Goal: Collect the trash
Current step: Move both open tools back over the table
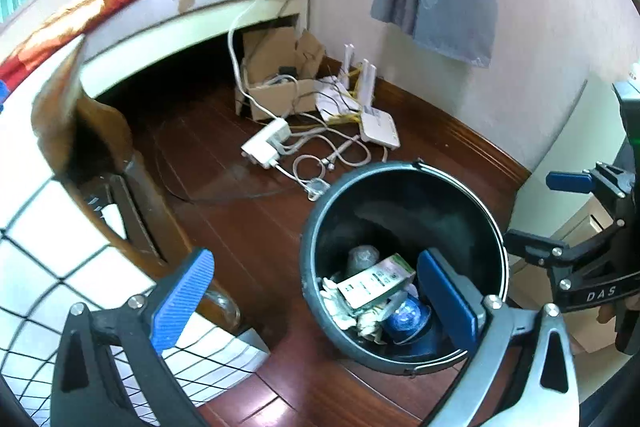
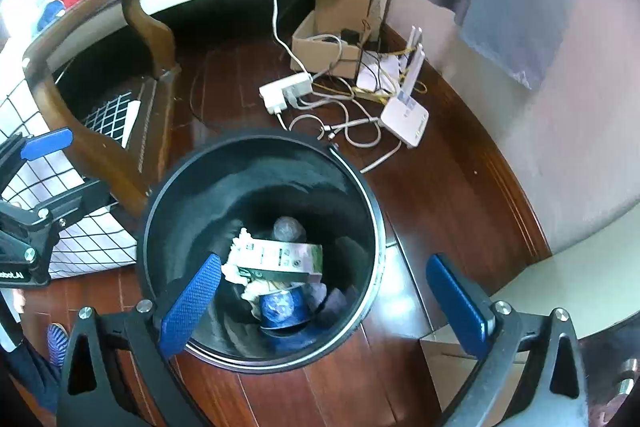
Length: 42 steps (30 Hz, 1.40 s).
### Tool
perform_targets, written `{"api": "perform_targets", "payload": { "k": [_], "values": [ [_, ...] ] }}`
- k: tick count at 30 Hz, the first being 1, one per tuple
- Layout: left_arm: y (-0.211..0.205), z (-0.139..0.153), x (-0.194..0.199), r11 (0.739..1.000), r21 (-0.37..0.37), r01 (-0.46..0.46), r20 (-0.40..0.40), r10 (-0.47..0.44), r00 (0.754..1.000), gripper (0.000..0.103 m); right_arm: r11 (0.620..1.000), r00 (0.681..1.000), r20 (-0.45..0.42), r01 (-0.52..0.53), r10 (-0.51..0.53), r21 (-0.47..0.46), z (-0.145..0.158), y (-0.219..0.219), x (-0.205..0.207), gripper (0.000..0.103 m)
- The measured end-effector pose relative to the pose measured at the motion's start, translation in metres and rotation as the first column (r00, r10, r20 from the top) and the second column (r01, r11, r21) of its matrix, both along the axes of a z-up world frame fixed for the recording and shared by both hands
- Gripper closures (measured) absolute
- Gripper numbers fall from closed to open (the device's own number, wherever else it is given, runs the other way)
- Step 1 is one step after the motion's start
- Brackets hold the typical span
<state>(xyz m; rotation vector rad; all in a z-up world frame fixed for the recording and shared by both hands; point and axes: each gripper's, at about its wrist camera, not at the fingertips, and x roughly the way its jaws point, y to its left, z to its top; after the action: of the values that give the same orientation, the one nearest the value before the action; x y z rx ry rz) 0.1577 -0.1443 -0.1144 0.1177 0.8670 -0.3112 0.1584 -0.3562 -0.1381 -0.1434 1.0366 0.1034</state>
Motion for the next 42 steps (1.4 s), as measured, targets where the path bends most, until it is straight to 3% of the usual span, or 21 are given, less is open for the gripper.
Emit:
{"api": "perform_targets", "payload": {
  "k": [18,42],
  "values": [
    [0.049,0.067,-0.018,0.992,-0.009,-0.128,0.155,0.128,0.98,0.0,0.997,0.986,0.159,-0.058,0.05,0.046,0.066,0.045,-0.005,0.0],
    [0.137,0.101,-0.037,0.961,-0.025,-0.277,0.242,0.274,0.931,0.0,0.981,0.94,0.306,-0.178,0.148,0.073,0.114,0.128,0.009,0.0]
  ]
}}
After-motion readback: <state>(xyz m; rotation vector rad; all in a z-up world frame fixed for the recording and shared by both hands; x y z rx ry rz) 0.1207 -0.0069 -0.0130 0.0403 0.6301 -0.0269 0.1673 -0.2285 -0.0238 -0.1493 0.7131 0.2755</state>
